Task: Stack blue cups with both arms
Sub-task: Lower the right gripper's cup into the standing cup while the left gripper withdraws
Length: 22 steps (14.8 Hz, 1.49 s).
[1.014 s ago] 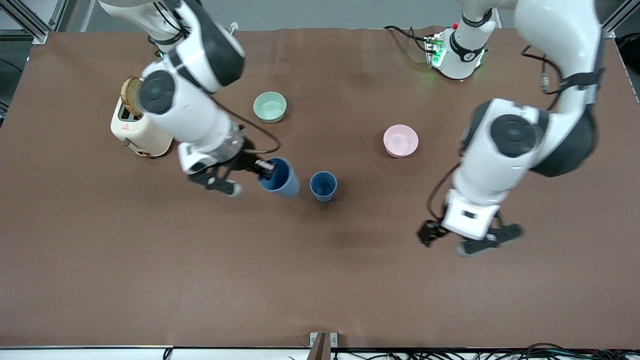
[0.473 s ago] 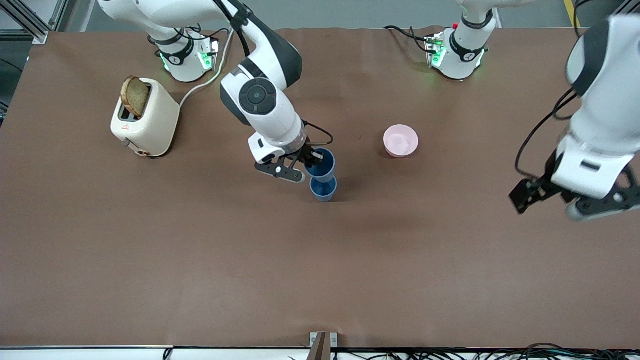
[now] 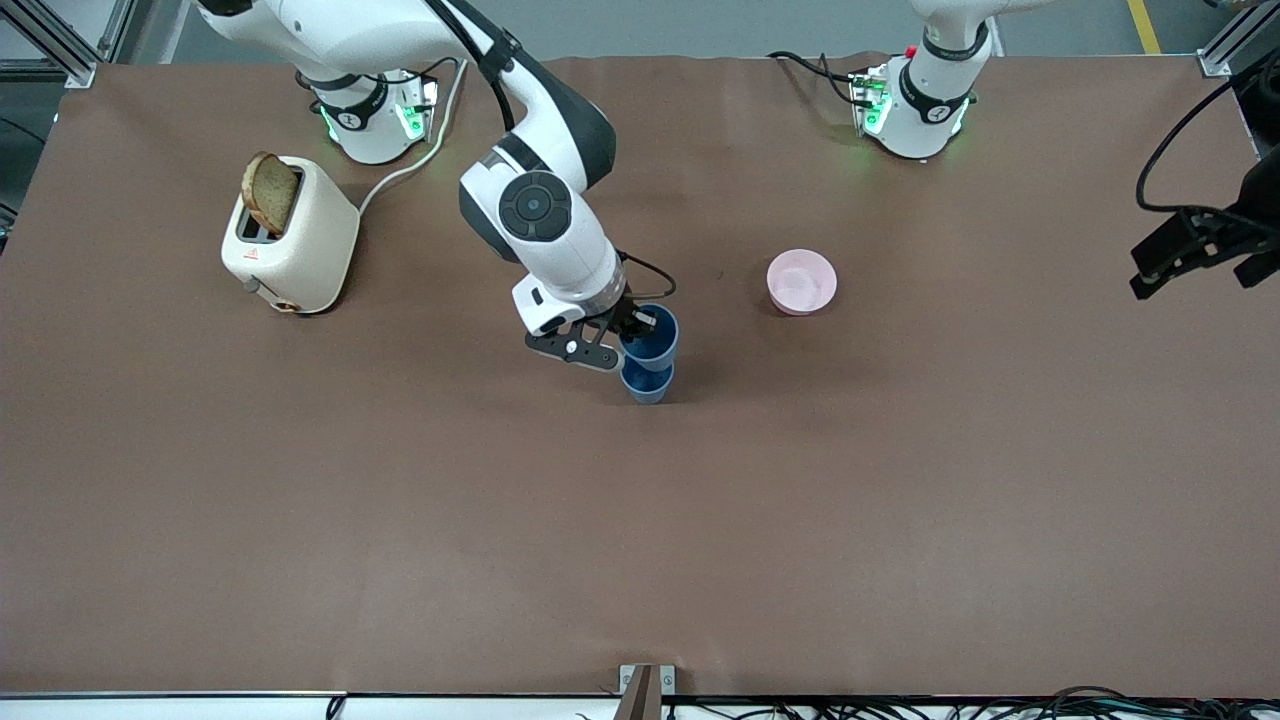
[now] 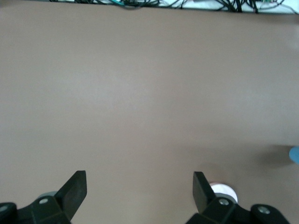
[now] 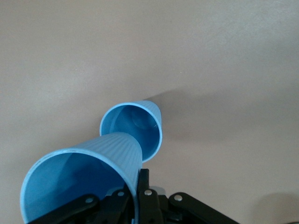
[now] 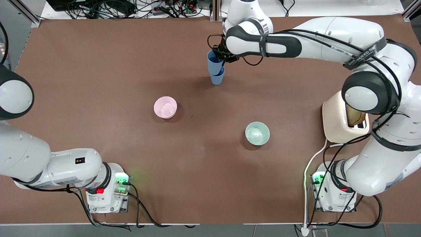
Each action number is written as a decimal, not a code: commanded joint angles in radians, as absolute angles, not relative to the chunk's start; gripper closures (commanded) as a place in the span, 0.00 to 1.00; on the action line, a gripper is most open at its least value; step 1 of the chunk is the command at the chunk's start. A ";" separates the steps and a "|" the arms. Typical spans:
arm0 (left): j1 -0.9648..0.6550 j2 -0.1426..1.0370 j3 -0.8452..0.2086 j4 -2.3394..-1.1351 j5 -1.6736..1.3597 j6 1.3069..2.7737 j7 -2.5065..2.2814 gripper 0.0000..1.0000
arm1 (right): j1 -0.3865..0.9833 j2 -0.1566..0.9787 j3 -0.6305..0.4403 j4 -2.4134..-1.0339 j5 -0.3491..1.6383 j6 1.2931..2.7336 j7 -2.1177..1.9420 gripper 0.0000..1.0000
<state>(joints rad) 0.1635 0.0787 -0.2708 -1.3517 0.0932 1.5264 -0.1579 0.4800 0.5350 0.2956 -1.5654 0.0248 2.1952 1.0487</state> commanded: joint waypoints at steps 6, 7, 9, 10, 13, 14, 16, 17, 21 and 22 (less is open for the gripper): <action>0.032 -0.069 -0.134 -1.535 0.025 1.471 -0.077 0.00 | 0.483 0.566 0.298 -1.555 -0.017 2.223 1.068 0.99; 0.028 -0.078 -0.124 -1.548 0.022 1.465 -0.075 0.00 | 0.485 0.569 0.298 -1.555 -0.017 2.224 1.068 0.99; 0.028 -0.089 -0.124 -1.557 0.020 1.462 -0.077 0.00 | 0.483 0.569 0.298 -1.555 -0.020 2.224 1.068 0.99; 0.028 -0.094 -0.127 -1.568 0.018 1.445 -0.075 0.00 | 0.479 0.569 0.298 -1.555 -0.023 2.223 1.068 0.99; 0.028 -0.109 -0.140 -1.583 0.003 1.437 -0.078 0.00 | 0.479 0.569 0.298 -1.555 -0.034 2.223 1.068 0.99; 0.028 -0.109 -0.140 -1.583 0.002 1.443 -0.078 0.00 | 0.480 0.569 0.298 -1.555 -0.044 2.223 1.068 0.99; 0.021 -0.106 -0.159 -1.585 0.011 1.451 -0.078 0.00 | 0.482 0.569 0.296 -1.557 -0.046 2.224 1.068 0.99; 0.021 -0.106 -0.166 -1.586 0.014 1.454 -0.078 0.00 | 0.480 0.569 0.296 -1.557 -0.046 2.223 1.068 0.99; 0.028 -0.106 -0.166 -1.588 0.015 1.459 -0.078 0.00 | 0.482 0.586 0.296 -1.557 -0.070 2.226 1.075 0.99; 0.029 -0.106 -0.166 -1.589 0.014 1.457 -0.077 0.00 | 0.482 0.586 0.296 -1.557 -0.080 2.226 1.087 0.99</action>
